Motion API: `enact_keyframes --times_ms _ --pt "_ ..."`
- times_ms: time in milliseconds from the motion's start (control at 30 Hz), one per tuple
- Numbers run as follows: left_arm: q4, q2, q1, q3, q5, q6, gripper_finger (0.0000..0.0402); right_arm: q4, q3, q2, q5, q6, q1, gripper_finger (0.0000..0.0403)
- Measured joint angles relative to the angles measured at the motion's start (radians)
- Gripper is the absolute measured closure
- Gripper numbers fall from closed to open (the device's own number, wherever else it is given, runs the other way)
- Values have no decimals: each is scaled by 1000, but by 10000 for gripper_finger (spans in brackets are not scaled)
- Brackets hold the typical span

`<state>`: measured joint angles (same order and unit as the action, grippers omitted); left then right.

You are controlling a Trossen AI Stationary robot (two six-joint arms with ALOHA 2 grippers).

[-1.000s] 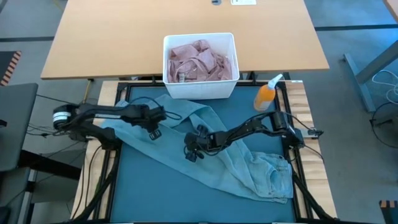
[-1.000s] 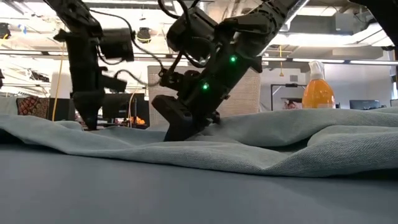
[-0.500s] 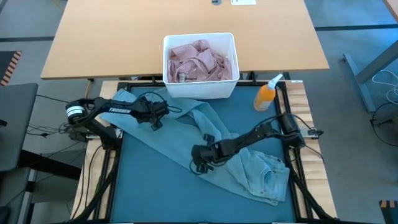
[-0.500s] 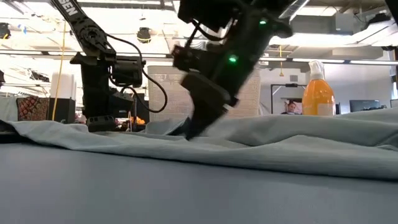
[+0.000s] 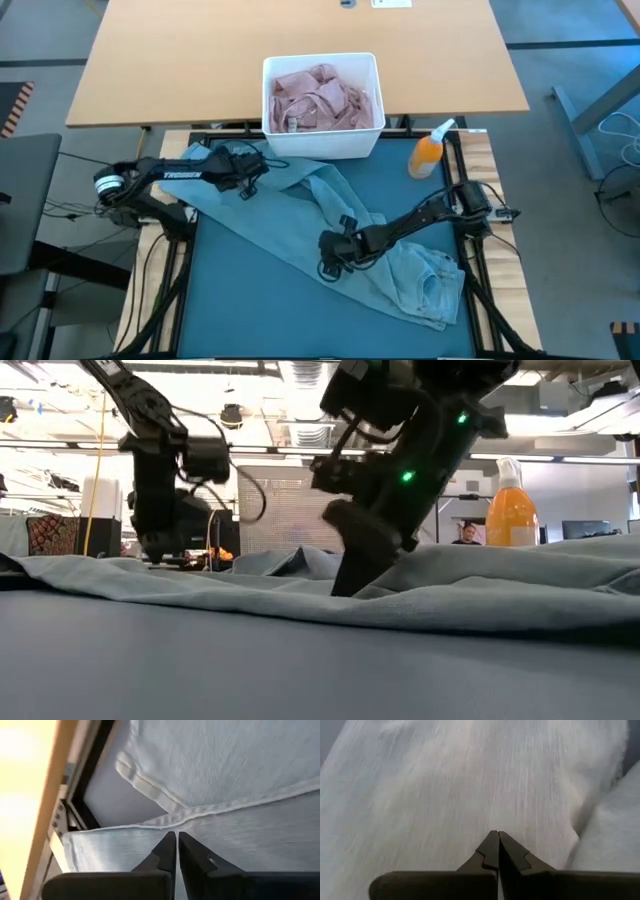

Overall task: Fold Laundry from Bin
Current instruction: Fold the blue pants

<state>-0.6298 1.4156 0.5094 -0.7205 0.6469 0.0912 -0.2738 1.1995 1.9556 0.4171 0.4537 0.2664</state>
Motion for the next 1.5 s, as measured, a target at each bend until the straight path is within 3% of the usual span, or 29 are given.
enact_keyframes --times_ms 133,233,300,400,533,700,900,1000,1167,1333,1500 --pt "47 -124 -25 -1 -101 -39 401 -38 7 -121 27 -16 32 382" --pt "124 -208 -43 -1 -252 -86 400 -127 6 -189 80 -17 56 381" --pt "212 -241 -54 6 -365 -91 399 -180 3 -226 109 -15 65 376" --pt "333 -245 -83 37 -448 -130 399 -247 4 -288 181 20 81 366" --pt "487 -160 -132 63 -442 -181 378 -236 -87 -356 256 92 100 357" --pt "584 -2 -176 64 -433 -235 310 -108 -257 -457 267 198 107 356" --pt "714 146 -194 64 -271 -201 221 41 -386 -523 264 251 127 355" --pt "774 195 -195 64 -252 -165 196 53 -405 -525 263 254 126 355" --pt "789 263 -195 44 -292 -125 187 56 -406 -515 264 253 126 355" --pt "790 322 -196 -4 -236 -101 193 43 -406 -509 264 253 124 355" --pt "757 339 -195 -46 -180 -87 245 -15 -406 -508 264 291 124 355"
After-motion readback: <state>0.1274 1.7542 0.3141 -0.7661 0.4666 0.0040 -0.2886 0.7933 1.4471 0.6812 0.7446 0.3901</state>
